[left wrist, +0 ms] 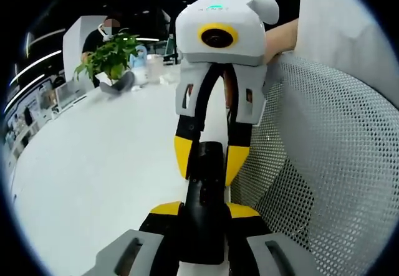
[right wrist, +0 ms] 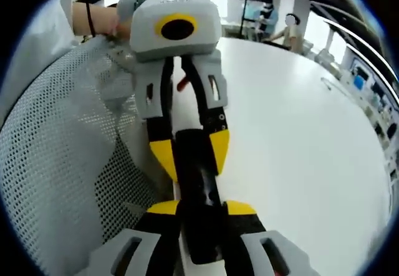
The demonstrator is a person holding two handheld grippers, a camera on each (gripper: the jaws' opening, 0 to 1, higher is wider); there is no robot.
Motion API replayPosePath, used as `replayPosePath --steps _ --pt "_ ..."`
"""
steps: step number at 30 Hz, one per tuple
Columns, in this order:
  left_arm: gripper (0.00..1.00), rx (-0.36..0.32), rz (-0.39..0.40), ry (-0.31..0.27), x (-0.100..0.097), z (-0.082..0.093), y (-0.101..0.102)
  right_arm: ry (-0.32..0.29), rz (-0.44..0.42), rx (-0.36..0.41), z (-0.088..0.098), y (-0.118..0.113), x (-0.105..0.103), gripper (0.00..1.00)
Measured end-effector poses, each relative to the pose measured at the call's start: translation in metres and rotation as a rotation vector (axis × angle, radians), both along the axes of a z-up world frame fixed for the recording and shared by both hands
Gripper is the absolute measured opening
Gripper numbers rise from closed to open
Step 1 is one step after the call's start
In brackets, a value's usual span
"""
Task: Press the specified remote control buttons in sequence, fully releasing each button before pressing the next.
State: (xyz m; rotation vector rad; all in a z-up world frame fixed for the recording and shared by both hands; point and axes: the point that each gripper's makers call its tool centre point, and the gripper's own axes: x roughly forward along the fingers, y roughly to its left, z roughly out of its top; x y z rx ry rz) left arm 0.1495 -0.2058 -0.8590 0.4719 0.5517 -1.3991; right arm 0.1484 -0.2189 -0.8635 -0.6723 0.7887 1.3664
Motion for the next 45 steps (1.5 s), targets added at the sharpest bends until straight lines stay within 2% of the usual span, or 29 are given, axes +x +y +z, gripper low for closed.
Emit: replayPosePath --steps 2,3,7,17,25,27,32,37,42,45 --pt "0.25 -0.003 -0.001 -0.002 0.0 0.0 0.0 0.015 -0.012 0.026 0.0 0.003 0.002 0.24" --pt "0.25 -0.004 0.0 -0.002 0.0 0.0 0.0 0.019 -0.019 0.016 0.0 0.001 0.002 0.24" --pt "0.25 -0.004 -0.001 -0.002 0.0 0.0 0.0 -0.024 0.035 0.004 -0.001 0.002 -0.001 0.23" --pt "0.26 -0.007 0.002 -0.003 0.001 0.0 0.0 -0.041 0.048 -0.003 -0.002 0.003 0.0 0.22" --pt "0.26 0.01 0.021 0.007 0.005 0.0 0.001 -0.043 0.019 0.0 -0.001 0.005 0.002 0.22" --pt "0.27 0.008 0.045 0.033 0.007 0.001 0.003 -0.038 0.012 0.005 -0.001 0.006 0.002 0.22" --pt "0.33 -0.023 0.107 0.042 0.015 0.008 0.007 -0.021 -0.011 0.019 -0.001 0.005 0.005 0.21" --pt "0.38 -0.046 0.164 0.048 0.025 0.014 0.011 -0.028 -0.023 0.012 -0.001 0.004 0.007 0.21" --pt "0.49 -0.117 0.222 0.05 0.035 0.032 0.011 -0.021 -0.046 0.017 -0.001 0.003 0.009 0.21" --pt "0.54 -0.16 0.274 0.022 0.046 0.046 0.015 -0.018 -0.049 0.019 -0.001 0.003 0.009 0.21"
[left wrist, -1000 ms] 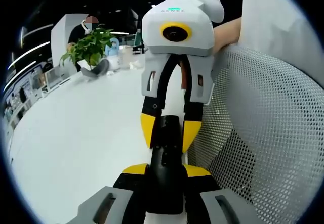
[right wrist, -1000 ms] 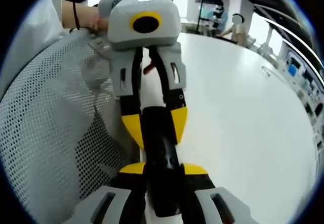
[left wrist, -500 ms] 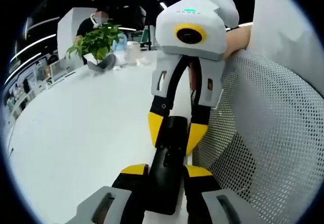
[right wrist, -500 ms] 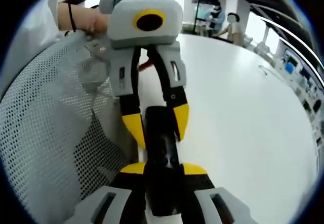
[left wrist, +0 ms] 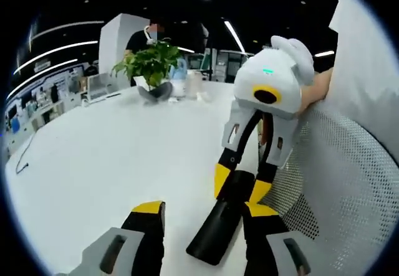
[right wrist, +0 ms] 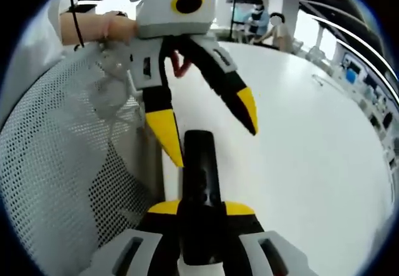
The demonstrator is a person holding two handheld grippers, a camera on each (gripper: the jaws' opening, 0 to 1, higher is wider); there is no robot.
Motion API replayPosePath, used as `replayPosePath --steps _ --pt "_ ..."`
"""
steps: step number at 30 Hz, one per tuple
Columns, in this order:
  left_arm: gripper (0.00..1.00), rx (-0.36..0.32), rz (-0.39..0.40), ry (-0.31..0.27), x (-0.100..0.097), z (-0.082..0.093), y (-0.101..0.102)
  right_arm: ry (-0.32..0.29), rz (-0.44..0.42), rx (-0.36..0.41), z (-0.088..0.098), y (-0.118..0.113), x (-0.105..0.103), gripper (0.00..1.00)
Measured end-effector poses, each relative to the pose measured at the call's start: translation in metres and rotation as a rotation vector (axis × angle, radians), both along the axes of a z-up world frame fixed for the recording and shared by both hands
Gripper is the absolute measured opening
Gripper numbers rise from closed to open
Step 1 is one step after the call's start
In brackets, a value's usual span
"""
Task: Press the specified remote control buttons in sequence, fully releasing each button before pressing the next.
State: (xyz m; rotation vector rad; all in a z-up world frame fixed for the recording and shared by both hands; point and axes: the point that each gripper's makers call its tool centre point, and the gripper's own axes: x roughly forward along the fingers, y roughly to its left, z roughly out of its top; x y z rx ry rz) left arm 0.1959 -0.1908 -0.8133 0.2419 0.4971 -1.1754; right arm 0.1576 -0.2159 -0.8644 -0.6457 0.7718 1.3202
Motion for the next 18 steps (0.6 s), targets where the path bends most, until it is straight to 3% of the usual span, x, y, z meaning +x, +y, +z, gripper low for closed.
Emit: replayPosePath --steps 3,7,10,18 --pt "0.62 -0.047 0.053 0.0 0.009 0.013 0.006 0.002 -0.001 0.003 0.0 0.0 0.0 0.21" --pt "0.66 -0.033 0.084 0.01 0.012 0.018 0.016 -0.002 0.003 0.0 0.0 0.0 0.0 0.21" --pt "0.71 -0.076 0.126 0.026 0.013 0.028 0.022 -0.007 0.007 -0.004 -0.001 0.0 0.0 0.21" --pt "0.83 -0.116 0.21 -0.05 0.016 0.054 0.039 -0.004 0.005 0.001 0.0 0.0 -0.001 0.21"
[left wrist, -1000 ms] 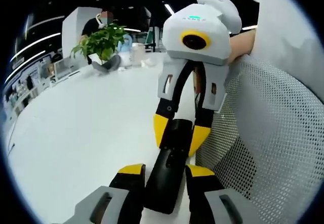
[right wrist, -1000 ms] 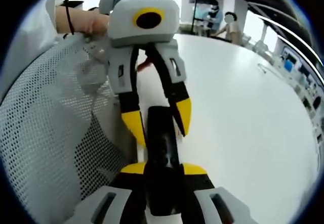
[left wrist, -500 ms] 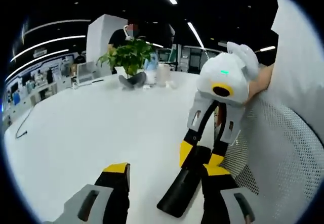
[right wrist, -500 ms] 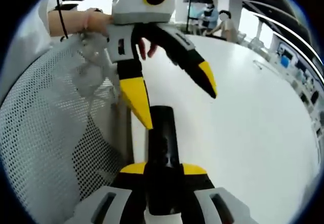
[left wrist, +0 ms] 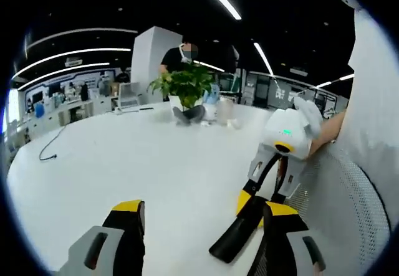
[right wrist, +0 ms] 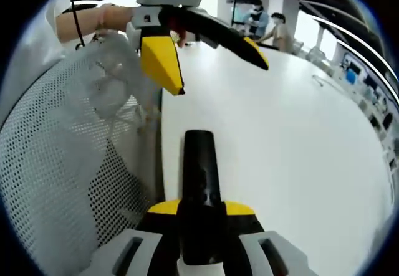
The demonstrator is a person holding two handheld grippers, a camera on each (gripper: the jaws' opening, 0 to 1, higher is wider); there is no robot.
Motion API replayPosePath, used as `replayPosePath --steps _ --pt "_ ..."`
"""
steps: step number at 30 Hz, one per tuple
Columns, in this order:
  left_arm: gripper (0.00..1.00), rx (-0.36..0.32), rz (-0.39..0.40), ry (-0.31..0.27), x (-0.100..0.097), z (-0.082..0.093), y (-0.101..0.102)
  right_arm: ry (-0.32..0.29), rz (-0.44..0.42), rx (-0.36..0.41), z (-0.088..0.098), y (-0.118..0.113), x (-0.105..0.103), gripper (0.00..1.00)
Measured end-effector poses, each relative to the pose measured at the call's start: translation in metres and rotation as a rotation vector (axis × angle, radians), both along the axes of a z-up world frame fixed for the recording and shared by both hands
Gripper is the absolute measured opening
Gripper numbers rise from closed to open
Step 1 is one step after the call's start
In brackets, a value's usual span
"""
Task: Press the specified remote control buttons in sequence, fully releasing each button before pressing the next.
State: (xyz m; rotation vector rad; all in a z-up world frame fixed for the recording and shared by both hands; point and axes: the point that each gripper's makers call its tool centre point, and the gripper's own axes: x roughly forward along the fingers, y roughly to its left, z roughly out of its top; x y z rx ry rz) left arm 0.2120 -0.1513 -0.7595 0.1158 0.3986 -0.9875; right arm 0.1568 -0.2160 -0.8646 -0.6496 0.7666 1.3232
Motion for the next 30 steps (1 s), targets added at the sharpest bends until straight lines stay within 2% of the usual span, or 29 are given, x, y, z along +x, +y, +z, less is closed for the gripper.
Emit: replayPosePath --steps 4,6,14,19,23,27,30 --pt "0.91 -0.029 0.028 -0.052 0.002 0.015 0.004 -0.005 0.004 -0.003 0.0 0.0 0.0 0.21" --pt "0.91 -0.04 0.049 -0.068 0.004 0.021 0.007 -0.004 0.004 -0.002 0.0 0.0 0.0 0.21" --pt "0.95 -0.147 0.234 -0.13 0.011 0.043 0.027 -0.003 0.002 0.001 0.0 0.0 0.0 0.21" --pt "0.98 -0.168 0.292 -0.181 0.008 0.055 0.039 -0.005 0.004 0.001 0.0 0.0 0.0 0.21" --pt "1.0 -0.195 0.336 -0.199 0.007 0.065 0.048 -0.006 0.005 0.0 0.0 0.0 0.0 0.21" --pt "1.0 -0.271 0.401 -0.222 0.008 0.079 0.06 -0.008 0.006 0.0 0.0 0.0 0.0 0.21" --pt "1.0 -0.292 0.431 -0.234 0.007 0.082 0.068 -0.008 0.005 0.001 0.0 0.0 0.0 0.21"
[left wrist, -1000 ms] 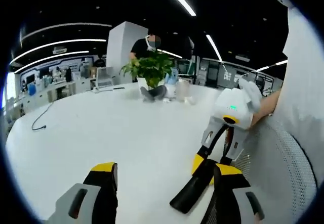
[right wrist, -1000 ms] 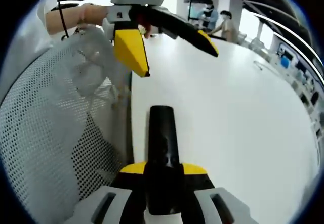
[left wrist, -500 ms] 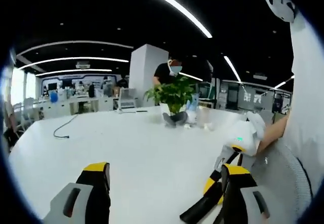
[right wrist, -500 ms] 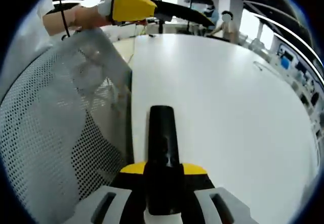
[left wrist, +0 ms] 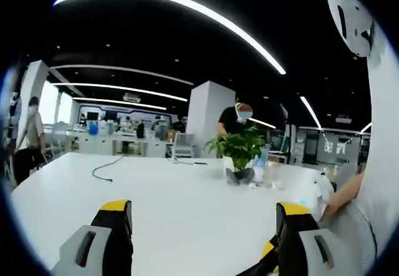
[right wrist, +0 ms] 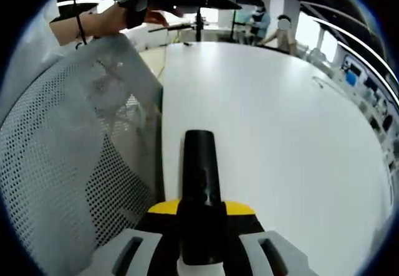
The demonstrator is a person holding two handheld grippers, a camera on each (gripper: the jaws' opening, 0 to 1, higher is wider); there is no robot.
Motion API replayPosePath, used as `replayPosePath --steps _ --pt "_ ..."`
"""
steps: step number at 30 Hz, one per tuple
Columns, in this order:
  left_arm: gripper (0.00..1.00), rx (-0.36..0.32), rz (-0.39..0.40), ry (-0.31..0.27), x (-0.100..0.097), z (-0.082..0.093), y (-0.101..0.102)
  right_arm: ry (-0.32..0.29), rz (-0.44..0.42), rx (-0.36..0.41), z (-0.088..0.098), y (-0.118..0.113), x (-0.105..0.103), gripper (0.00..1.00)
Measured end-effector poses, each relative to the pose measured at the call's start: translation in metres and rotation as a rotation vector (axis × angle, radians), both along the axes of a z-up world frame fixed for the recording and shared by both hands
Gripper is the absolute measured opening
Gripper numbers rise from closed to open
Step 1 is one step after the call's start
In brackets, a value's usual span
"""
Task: Press the specified remote control buttons in sequence, fully releasing each button before pressing the next.
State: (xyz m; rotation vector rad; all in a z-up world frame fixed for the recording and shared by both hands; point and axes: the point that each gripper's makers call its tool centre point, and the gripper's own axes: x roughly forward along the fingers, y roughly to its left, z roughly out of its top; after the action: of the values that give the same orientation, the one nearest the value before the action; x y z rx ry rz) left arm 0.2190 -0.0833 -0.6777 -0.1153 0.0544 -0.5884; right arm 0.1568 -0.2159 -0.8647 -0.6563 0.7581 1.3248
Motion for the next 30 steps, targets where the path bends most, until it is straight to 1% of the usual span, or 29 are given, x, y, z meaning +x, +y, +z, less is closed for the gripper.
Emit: replayPosePath --steps 4,8,11,13,15,18,20,21,23,25,27,30 --pt "1.0 0.009 0.02 0.008 -0.005 -0.003 0.005 -0.001 0.0 0.001 0.0 0.0 0.0 0.21" --pt "1.0 0.055 0.069 -0.016 -0.007 -0.006 0.013 -0.003 0.0 0.0 0.0 0.0 0.0 0.21" --pt "1.0 0.065 0.119 0.01 -0.004 -0.017 0.019 -0.005 0.001 -0.001 0.0 0.0 0.0 0.21" --pt "1.0 0.098 0.129 0.049 -0.003 -0.027 0.02 -0.007 0.002 -0.002 0.0 0.0 0.0 0.21" --pt "1.0 0.123 0.133 0.047 0.0 -0.031 0.02 -0.009 0.005 -0.003 0.0 0.0 0.0 0.21" --pt "1.0 0.111 0.14 0.067 0.001 -0.033 0.021 -0.01 0.007 -0.003 0.0 0.0 0.0 0.21" --pt "1.0 0.124 0.172 0.059 0.002 -0.033 0.029 -0.009 0.006 -0.001 0.0 0.0 0.0 0.21" --pt "1.0 0.13 0.191 0.053 0.001 -0.034 0.038 -0.009 0.006 0.0 0.0 0.0 0.0 0.21" --pt "1.0 0.136 0.213 0.052 0.0 -0.035 0.043 -0.011 0.008 -0.001 0.0 0.0 0.001 0.21" --pt "1.0 0.134 0.219 0.051 0.0 -0.035 0.045 -0.013 0.008 -0.001 0.0 0.001 0.001 0.21" --pt "1.0 0.111 0.228 0.054 0.0 -0.033 0.047 -0.014 0.009 -0.003 0.0 0.001 0.001 0.21" --pt "1.0 0.079 0.235 0.039 -0.001 -0.027 0.048 -0.013 0.008 -0.004 0.0 0.001 0.001 0.21"
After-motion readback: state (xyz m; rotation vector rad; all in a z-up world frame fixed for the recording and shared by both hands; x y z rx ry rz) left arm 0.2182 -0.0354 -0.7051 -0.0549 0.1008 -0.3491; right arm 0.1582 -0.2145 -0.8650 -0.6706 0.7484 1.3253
